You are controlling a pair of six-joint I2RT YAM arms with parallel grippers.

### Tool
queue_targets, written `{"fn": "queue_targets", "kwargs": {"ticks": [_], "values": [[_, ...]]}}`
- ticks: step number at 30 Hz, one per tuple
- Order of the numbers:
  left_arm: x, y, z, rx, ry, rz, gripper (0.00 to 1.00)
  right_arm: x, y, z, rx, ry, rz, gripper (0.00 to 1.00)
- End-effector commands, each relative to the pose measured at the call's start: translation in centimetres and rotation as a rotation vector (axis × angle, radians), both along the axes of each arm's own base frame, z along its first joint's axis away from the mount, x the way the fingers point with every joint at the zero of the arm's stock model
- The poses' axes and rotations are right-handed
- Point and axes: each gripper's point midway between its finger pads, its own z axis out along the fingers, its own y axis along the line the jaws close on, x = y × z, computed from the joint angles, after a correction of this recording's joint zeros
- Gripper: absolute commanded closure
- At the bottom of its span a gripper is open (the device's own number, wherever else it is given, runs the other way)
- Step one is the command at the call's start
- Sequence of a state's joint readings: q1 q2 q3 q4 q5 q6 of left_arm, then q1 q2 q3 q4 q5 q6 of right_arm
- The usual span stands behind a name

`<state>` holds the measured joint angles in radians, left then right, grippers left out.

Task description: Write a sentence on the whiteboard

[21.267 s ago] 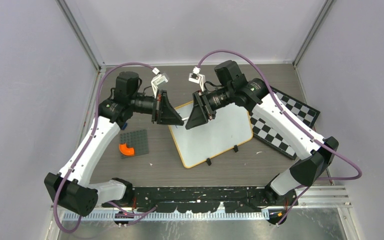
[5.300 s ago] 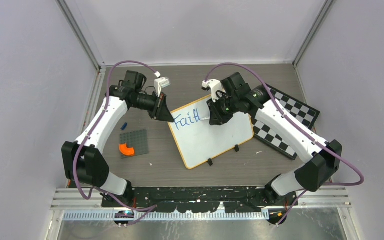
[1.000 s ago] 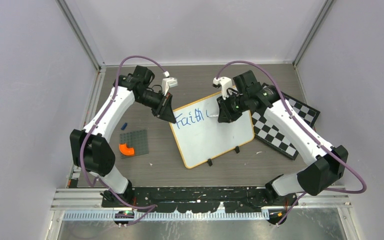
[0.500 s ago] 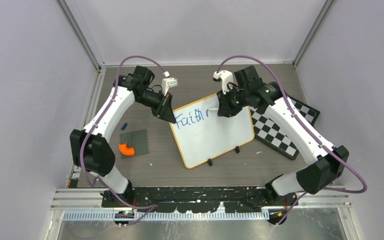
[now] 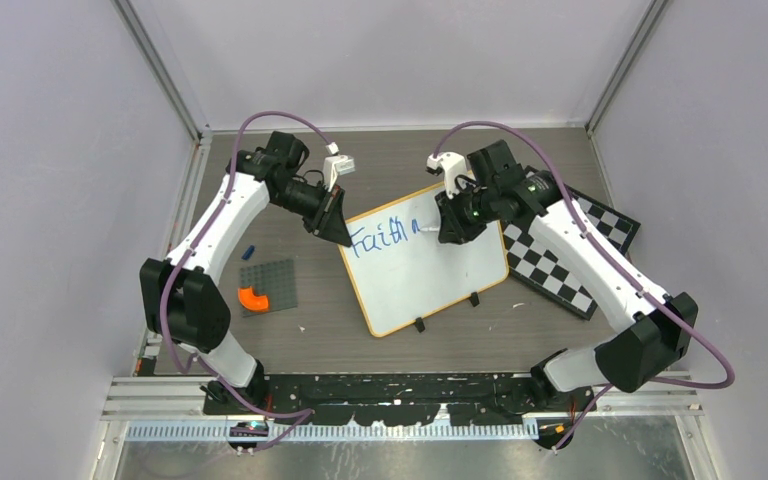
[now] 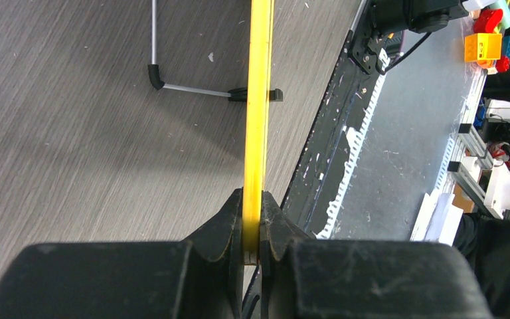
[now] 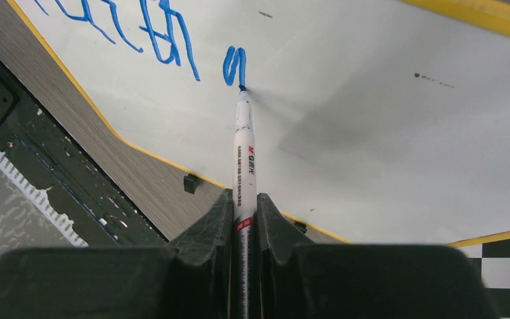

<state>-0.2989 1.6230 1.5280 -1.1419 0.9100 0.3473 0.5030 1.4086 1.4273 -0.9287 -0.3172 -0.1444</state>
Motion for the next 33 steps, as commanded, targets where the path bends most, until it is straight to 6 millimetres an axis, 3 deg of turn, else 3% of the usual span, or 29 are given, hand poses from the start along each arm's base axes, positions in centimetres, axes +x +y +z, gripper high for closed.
{"fn": "queue_targets", "kwargs": {"ticks": [1, 13, 24, 33], "values": [[-0.3, -0.2, 0.4, -0.021, -0.031, -0.031, 1.00, 0.1, -0.3, 0.2, 0.004, -0.036, -0.012, 1.00], [-0.3, -0.3, 0.5, -0.029, -0.027, -0.033, 1.00, 0.4, 0.3, 4.0, 0.057, -0.090, 0.001, 1.00], [-0.4, -0.2, 0.5, -0.026, -0.027, -0.033, 1.00, 1.0, 0.2, 2.2, 0.020, -0.084, -0.001, 1.00], [-0.5, -0.2, 0.3, -0.024, -0.024, -0.034, 1.00, 1.6, -1.5, 1.5, -0.036, -0.098, -0.032, 1.00]]}}
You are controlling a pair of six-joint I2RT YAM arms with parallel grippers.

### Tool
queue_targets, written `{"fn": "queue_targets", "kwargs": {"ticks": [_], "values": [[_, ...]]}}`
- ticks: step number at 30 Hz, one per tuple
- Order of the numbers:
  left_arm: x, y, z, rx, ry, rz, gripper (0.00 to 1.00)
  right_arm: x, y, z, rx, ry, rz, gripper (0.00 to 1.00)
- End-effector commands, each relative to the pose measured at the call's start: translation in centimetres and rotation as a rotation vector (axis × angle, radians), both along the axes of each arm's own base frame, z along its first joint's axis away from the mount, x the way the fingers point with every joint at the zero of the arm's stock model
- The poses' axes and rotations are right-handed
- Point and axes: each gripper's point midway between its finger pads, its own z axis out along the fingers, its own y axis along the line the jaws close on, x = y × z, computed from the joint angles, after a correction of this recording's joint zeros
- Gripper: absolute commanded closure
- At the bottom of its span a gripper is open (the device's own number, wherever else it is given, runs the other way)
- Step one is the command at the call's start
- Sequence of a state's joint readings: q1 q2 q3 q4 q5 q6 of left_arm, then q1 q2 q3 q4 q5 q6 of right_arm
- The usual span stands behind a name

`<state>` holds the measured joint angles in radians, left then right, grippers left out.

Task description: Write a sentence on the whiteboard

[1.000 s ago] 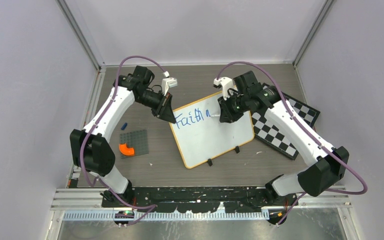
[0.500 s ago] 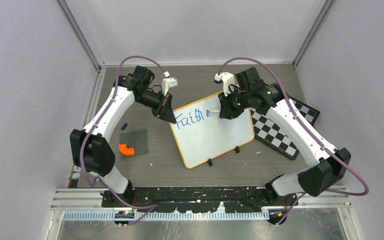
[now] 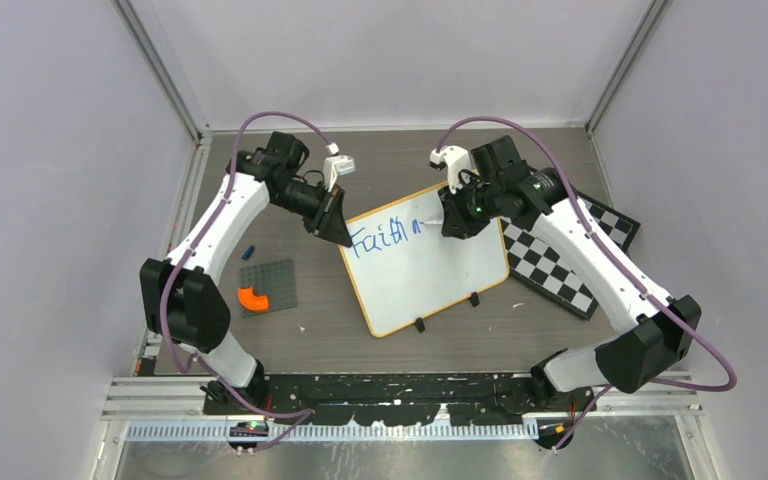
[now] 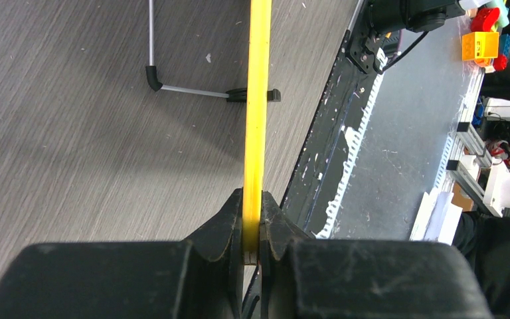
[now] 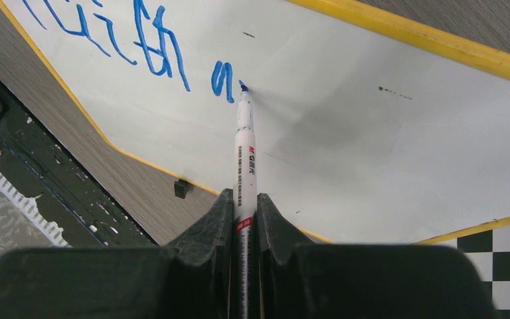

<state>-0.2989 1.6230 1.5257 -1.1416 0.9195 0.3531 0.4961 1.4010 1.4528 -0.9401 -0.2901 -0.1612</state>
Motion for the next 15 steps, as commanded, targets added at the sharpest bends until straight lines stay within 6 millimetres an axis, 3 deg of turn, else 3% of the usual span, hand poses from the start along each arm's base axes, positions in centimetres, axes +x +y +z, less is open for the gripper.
{"fn": "queue_targets", "kwargs": {"ticks": [1, 9, 15], "values": [[-0.3, -0.1, 0.2, -0.015, -0.023, -0.027, 1.00, 1.2, -1.2, 0.6, -0.027, -0.063, -0.026, 1.00], [-0.2, -0.2, 0.3, -0.022, -0.021, -0.028, 1.00, 2.0, -0.9, 2.5, 0.005, -0.096, -0.034, 1.00], [-0.3, -0.2, 0.2, -0.020, -0.025, -0.029, 1.00, 2.3, -0.2, 2.8, 0.031, -0.080, -0.025, 1.00]]}}
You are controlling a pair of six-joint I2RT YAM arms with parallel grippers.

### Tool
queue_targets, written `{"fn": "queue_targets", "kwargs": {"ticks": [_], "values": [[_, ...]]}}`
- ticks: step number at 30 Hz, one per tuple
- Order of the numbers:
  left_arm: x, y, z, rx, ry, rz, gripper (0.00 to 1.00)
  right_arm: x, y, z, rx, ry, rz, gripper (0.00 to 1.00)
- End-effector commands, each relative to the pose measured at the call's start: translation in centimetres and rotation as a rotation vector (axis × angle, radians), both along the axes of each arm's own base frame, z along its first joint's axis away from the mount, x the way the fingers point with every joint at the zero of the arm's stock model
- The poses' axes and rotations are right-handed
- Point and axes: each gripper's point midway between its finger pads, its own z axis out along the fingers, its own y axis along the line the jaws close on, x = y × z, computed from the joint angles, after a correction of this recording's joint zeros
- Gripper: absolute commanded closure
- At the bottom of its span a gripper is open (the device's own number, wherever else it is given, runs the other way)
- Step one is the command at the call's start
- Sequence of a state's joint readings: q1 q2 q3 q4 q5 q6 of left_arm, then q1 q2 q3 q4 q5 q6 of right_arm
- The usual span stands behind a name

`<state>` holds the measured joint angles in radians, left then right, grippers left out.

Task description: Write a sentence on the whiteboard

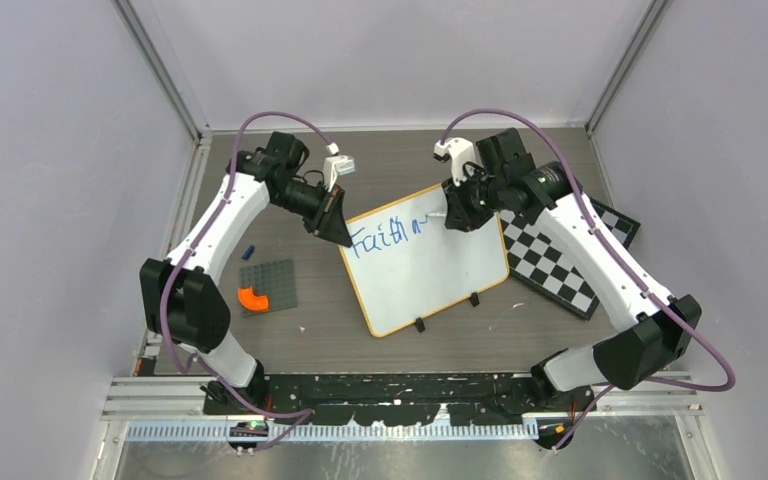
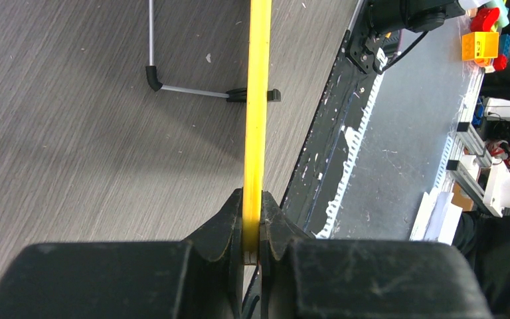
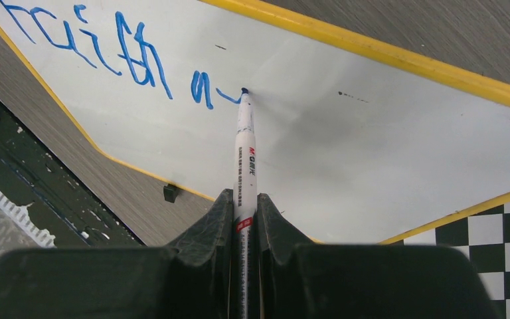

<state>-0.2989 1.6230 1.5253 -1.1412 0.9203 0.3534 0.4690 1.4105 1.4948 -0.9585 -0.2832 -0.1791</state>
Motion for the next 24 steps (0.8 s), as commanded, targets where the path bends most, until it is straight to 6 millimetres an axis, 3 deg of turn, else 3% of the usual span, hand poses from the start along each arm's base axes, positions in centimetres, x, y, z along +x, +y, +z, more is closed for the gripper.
{"fn": "queue_targets", "kwargs": {"ticks": [1, 13, 24], "values": [[-0.3, -0.2, 0.2, -0.019, -0.025, -0.030, 1.00, 1.4, 0.7, 1.8, 0.039, -0.050, -0.003, 1.00], [-0.4, -0.1, 0.2, -0.015, -0.028, -0.033, 1.00, 0.5, 2.1, 1.2, 0.061, -0.009, 0.039, 1.00], [-0.2, -0.1, 0.1, -0.012, -0.027, -0.035, 1.00, -0.2, 1.2, -0.6, 0.021, 0.019, 0.034, 1.00]]}}
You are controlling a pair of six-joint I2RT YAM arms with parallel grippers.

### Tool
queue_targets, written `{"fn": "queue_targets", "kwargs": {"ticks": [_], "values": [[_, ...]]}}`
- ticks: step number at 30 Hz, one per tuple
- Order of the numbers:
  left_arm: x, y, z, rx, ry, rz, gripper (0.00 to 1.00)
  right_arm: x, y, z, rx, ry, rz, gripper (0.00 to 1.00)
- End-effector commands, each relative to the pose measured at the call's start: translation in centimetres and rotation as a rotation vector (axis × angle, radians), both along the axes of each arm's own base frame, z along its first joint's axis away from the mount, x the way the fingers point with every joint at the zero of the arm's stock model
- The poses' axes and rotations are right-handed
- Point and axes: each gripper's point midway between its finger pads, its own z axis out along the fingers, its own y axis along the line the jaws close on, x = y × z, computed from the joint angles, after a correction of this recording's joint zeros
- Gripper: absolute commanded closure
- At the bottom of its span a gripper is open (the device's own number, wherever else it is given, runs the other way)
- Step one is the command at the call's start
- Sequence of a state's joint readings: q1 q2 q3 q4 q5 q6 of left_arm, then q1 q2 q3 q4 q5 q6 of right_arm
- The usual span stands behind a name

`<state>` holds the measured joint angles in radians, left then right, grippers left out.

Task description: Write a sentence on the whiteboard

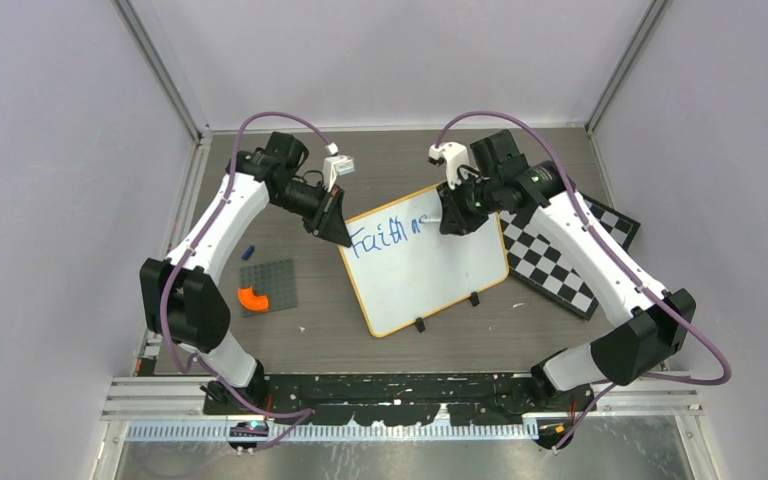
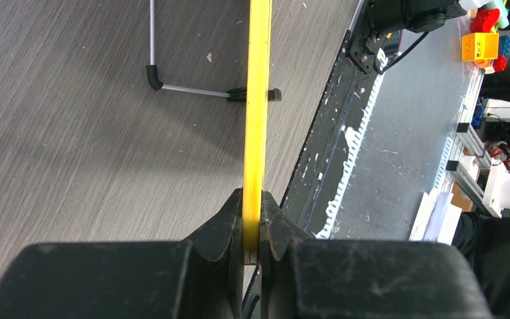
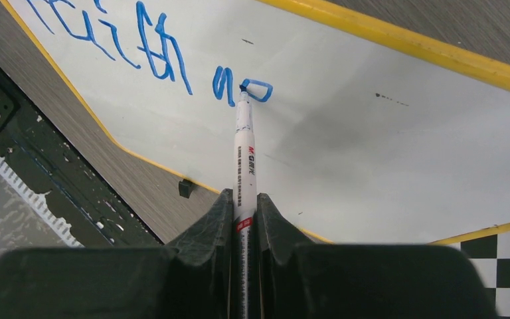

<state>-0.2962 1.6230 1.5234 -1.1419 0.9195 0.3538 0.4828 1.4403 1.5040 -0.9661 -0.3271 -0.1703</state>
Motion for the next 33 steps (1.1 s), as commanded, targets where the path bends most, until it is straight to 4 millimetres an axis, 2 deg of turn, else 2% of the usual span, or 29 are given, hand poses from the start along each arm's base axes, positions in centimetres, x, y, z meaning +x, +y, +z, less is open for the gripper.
{"fn": "queue_targets", "kwargs": {"ticks": [1, 10, 16, 26, 33], "values": [[-0.3, -0.2, 0.2, -0.014, -0.028, -0.037, 1.00, 0.2, 0.0, -0.2, -0.003, -0.026, -0.002, 1.00], [-0.3, -0.2, 0.1, -0.013, -0.028, -0.040, 1.00, -0.1, -1.2, -0.7, -0.041, -0.043, -0.019, 1.00], [-0.4, -0.1, 0.2, -0.014, -0.029, -0.040, 1.00, 0.7, -2.4, 0.3, -0.052, -0.072, -0.047, 1.00], [-0.3, -0.5, 0.8, -0.037, -0.023, -0.034, 1.00, 0.5, -1.6, 2.8, 0.001, -0.098, -0.011, 1.00], [-0.4, -0.4, 0.7, -0.032, -0.023, -0.035, 1.00, 1.4, -1.6, 2.8, -0.011, -0.114, -0.023, 1.00]]}}
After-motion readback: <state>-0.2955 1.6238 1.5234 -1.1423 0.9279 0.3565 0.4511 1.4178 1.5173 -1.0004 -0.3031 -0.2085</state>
